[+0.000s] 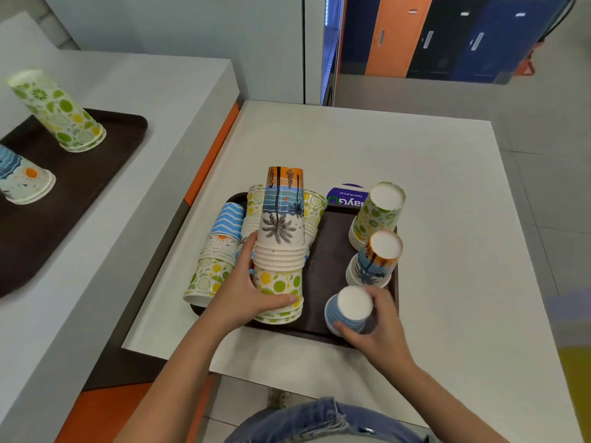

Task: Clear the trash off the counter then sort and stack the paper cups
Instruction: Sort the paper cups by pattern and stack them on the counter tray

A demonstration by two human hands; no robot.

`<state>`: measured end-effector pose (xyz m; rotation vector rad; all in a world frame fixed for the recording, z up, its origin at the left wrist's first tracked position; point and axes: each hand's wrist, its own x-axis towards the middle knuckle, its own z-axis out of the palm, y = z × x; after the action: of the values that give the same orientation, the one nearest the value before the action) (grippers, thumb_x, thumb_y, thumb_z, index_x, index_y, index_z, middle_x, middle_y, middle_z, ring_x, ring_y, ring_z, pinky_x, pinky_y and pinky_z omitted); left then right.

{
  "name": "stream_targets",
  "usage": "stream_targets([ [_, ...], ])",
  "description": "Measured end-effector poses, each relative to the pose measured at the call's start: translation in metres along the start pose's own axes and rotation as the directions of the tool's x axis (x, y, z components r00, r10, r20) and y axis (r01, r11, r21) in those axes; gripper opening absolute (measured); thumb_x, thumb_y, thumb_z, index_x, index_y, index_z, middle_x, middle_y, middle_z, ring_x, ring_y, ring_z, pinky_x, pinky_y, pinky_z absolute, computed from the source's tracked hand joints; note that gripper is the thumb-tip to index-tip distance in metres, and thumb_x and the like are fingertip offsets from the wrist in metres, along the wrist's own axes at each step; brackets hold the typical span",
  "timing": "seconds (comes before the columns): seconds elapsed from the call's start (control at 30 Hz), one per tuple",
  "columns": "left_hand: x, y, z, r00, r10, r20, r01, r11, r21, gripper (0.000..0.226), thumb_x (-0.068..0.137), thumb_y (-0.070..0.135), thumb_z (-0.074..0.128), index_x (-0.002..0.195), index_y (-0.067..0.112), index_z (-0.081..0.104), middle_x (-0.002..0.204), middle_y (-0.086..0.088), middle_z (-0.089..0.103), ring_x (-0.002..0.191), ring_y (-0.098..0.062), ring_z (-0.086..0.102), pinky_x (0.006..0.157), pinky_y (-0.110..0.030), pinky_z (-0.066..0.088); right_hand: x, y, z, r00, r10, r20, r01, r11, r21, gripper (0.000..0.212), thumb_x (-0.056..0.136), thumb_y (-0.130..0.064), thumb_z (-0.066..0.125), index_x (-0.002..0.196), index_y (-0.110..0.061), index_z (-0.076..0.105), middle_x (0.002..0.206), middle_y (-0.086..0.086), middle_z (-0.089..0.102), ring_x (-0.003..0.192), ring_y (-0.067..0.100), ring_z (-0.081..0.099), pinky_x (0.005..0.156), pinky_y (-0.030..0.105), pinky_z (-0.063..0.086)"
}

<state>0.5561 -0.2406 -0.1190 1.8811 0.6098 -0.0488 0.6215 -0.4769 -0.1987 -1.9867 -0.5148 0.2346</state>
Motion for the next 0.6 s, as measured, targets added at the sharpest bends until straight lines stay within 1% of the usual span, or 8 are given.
stream_targets([
  [0.1, 0.002, -0.002, -0.004, 1.000, 0.007, -0.028, -0.007, 1.000, -0.016, 0.122, 0.055, 0.020, 0.091, 0.145, 0.045, 0.012, 0.135, 0.017, 0.042, 0.116, -0.006, 0.049, 0.089, -0.020, 0.045, 0.014, 0.002, 0.018, 0.992, -0.001, 0.123, 0.010, 0.998, -0.070, 0.063, 0.064, -0.032, 0.086, 0.112, -0.041, 0.046, 0.112, -0.023, 0.052, 0.105, -0.008, 0.049, 0.089, 0.001, 0.034],
  [0.17, 0.001, -0.002, -0.007, 0.999, 0.003, -0.042, -0.004, 1.000, -0.028, 0.123, 0.055, 0.020, 0.091, 0.146, 0.043, 0.012, 0.138, 0.015, 0.042, 0.117, -0.006, 0.050, 0.090, -0.022, 0.046, 0.029, -0.005, 0.028, 0.991, 0.007, 0.134, 0.005, 0.996, -0.088, 0.065, 0.066, -0.031, 0.085, 0.119, -0.035, 0.048, 0.114, -0.020, 0.053, 0.107, -0.006, 0.047, 0.092, 0.001, 0.033],
  [0.27, -0.001, -0.002, -0.012, 0.998, 0.010, -0.060, -0.013, 0.999, -0.043, 0.121, 0.055, 0.019, 0.091, 0.145, 0.044, 0.013, 0.139, 0.015, 0.042, 0.116, -0.004, 0.050, 0.089, -0.021, 0.047, 0.048, -0.013, 0.037, 0.987, 0.055, 0.152, -0.044, 0.996, -0.080, 0.075, 0.067, -0.027, 0.085, 0.132, -0.021, 0.047, 0.127, -0.009, 0.052, 0.118, 0.003, 0.046, 0.105, 0.023, 0.039],
  [0.37, -0.003, 0.001, -0.015, 0.998, 0.018, -0.061, -0.021, 0.998, -0.060, 0.122, 0.054, 0.018, 0.092, 0.145, 0.044, 0.015, 0.140, 0.017, 0.043, 0.119, -0.003, 0.051, 0.092, -0.025, 0.049, 0.047, -0.023, 0.036, 0.964, 0.113, 0.239, -0.092, 0.991, -0.098, 0.100, 0.066, -0.038, 0.084, 0.147, -0.018, 0.028, 0.147, -0.001, 0.039, 0.135, 0.011, 0.036, 0.113, 0.025, 0.028],
  [0.43, -0.007, 0.004, -0.018, 0.998, 0.025, -0.054, -0.028, 0.998, -0.051, 0.121, 0.054, 0.019, 0.092, 0.142, 0.049, 0.016, 0.137, 0.022, 0.044, 0.121, -0.003, 0.050, 0.096, -0.028, 0.049, 0.040, -0.037, 0.025, 0.979, 0.033, 0.199, -0.015, 0.996, -0.092, 0.096, 0.073, -0.048, 0.074, 0.149, -0.019, 0.023, 0.147, 0.001, 0.038, 0.137, 0.010, 0.035, 0.113, 0.029, 0.031],
  [0.47, -0.009, 0.006, -0.019, 0.999, 0.030, -0.043, -0.031, 0.999, -0.034, 0.121, 0.053, 0.021, 0.092, 0.140, 0.053, 0.015, 0.135, 0.026, 0.044, 0.120, -0.002, 0.051, 0.096, -0.028, 0.048, 0.036, -0.050, 0.018, 0.989, -0.037, 0.143, 0.043, 0.998, -0.040, 0.088, 0.077, -0.050, 0.068, 0.148, -0.019, 0.026, 0.144, 0.000, 0.041, 0.135, 0.008, 0.038, 0.111, 0.030, 0.035],
  [0.53, -0.014, 0.012, -0.021, 0.999, 0.036, -0.009, -0.036, 0.999, 0.024, 0.122, 0.052, 0.026, 0.092, 0.138, 0.058, 0.012, 0.130, 0.032, 0.044, 0.117, 0.001, 0.053, 0.096, -0.028, 0.050, 0.040, -0.080, 0.006, 0.992, -0.121, 0.023, 0.118, 0.986, 0.116, 0.074, 0.081, -0.046, 0.061, 0.144, -0.022, 0.031, 0.136, 0.000, 0.047, 0.129, 0.003, 0.044, 0.106, 0.023, 0.039],
  [0.6, -0.019, 0.021, -0.021, 0.999, 0.045, 0.029, -0.048, 0.993, 0.109, 0.121, 0.049, 0.034, 0.090, 0.138, 0.059, 0.012, 0.126, 0.032, 0.048, 0.112, 0.000, 0.057, 0.095, -0.031, 0.051, 0.057, -0.116, -0.004, 0.998, -0.061, -0.026, 0.066, 0.944, 0.324, 0.076, 0.079, -0.042, 0.069, 0.143, -0.023, 0.032, 0.131, -0.003, 0.051, 0.123, -0.001, 0.049, 0.100, 0.014, 0.041],
])
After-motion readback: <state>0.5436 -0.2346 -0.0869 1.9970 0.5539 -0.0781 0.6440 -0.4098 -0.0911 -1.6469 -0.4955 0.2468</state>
